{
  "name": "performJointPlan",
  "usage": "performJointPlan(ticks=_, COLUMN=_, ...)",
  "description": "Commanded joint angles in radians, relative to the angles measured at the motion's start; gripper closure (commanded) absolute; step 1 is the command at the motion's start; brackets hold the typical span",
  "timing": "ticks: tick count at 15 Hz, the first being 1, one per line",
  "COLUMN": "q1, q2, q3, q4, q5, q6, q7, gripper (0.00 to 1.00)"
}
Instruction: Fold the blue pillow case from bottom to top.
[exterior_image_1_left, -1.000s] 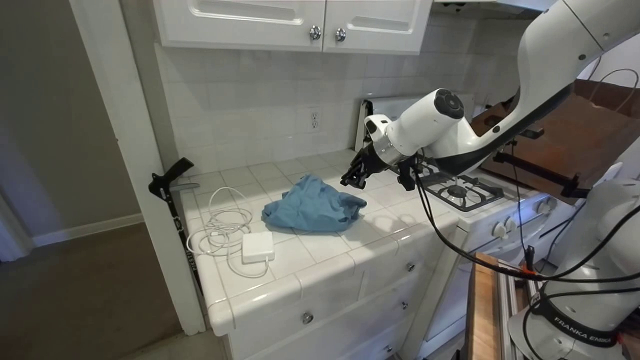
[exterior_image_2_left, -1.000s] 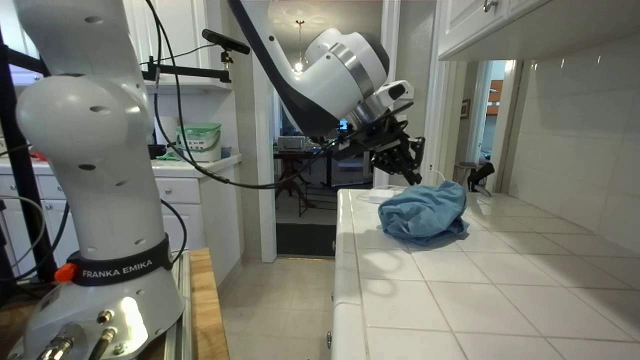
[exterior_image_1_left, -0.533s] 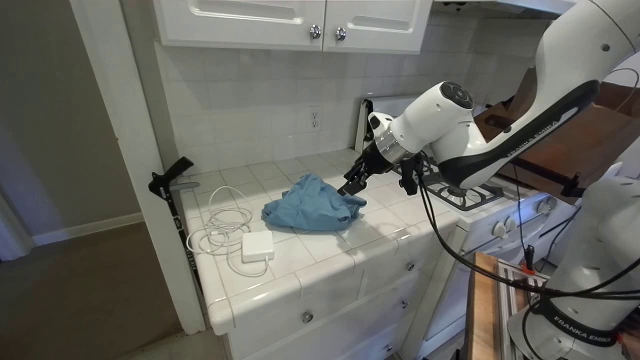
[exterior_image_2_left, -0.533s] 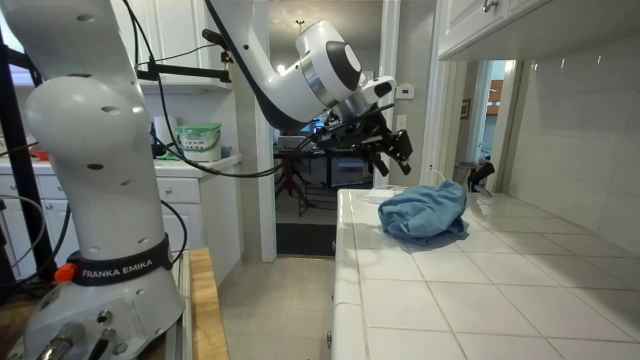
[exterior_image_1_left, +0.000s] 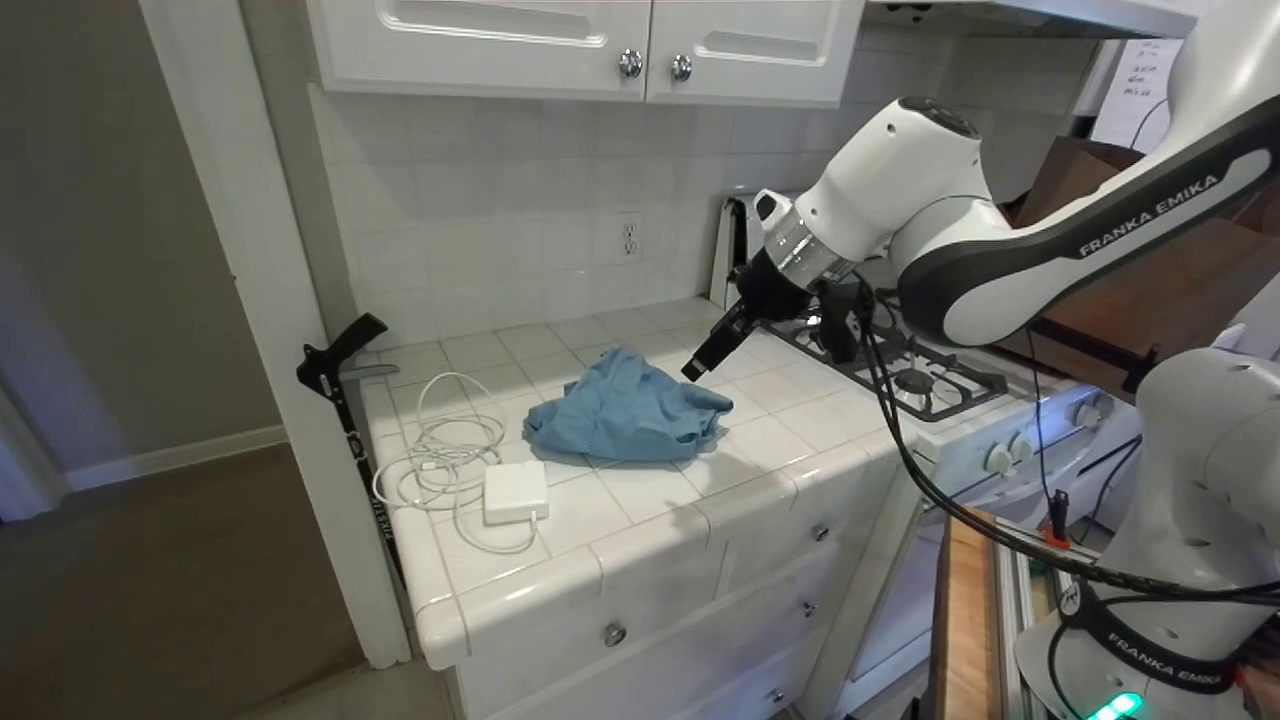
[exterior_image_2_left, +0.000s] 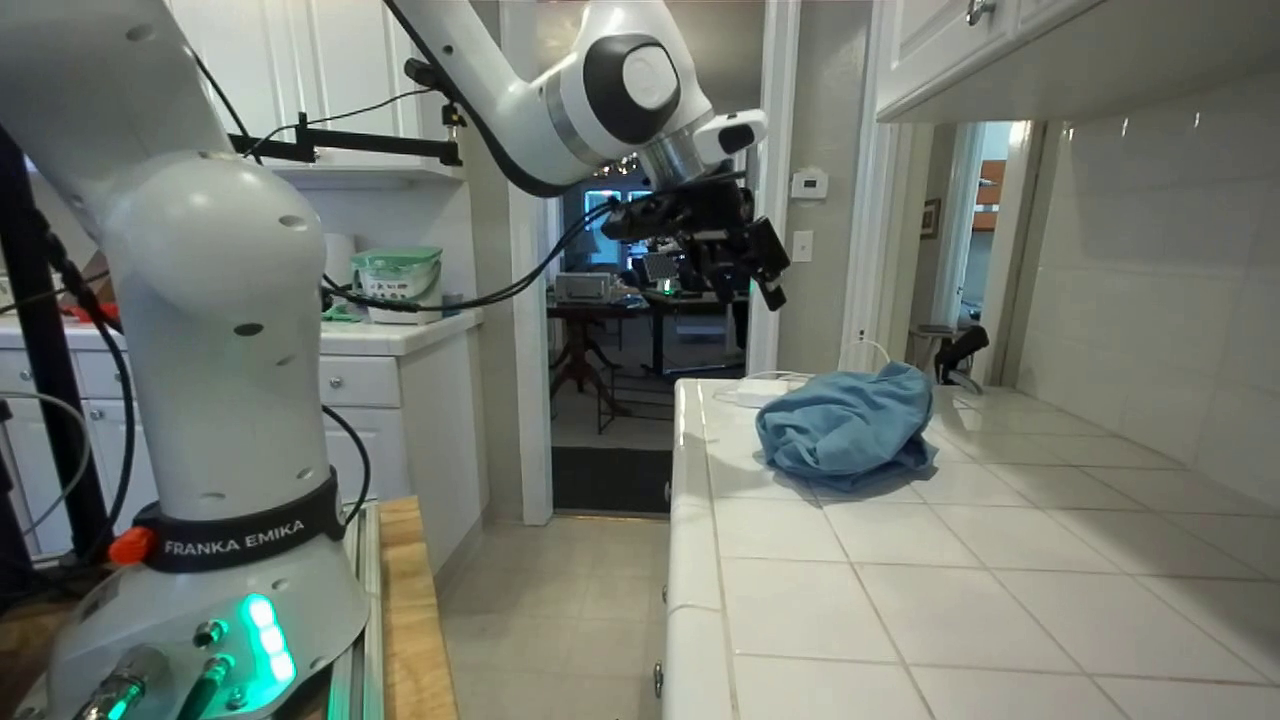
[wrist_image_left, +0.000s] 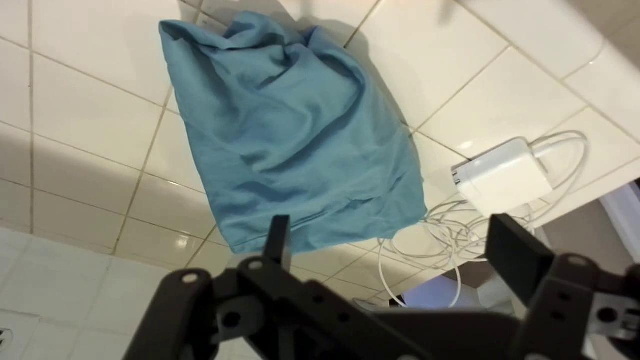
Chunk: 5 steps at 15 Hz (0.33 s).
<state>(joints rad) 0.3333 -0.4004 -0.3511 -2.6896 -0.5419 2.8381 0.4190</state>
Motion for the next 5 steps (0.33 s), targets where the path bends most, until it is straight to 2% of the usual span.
performJointPlan(ticks=1, q1=-0.134, q2=-0.006, q3=0.151, q4=-0.013, q5=0.156, q6=0.010, q7=-0.109, gripper=0.00)
performJointPlan(ticks=5, q1=-0.131, q2=-0.024, q3=0.147, q4=-0.017, q5=0.160, q6=0.000, q7=-0.111, gripper=0.00)
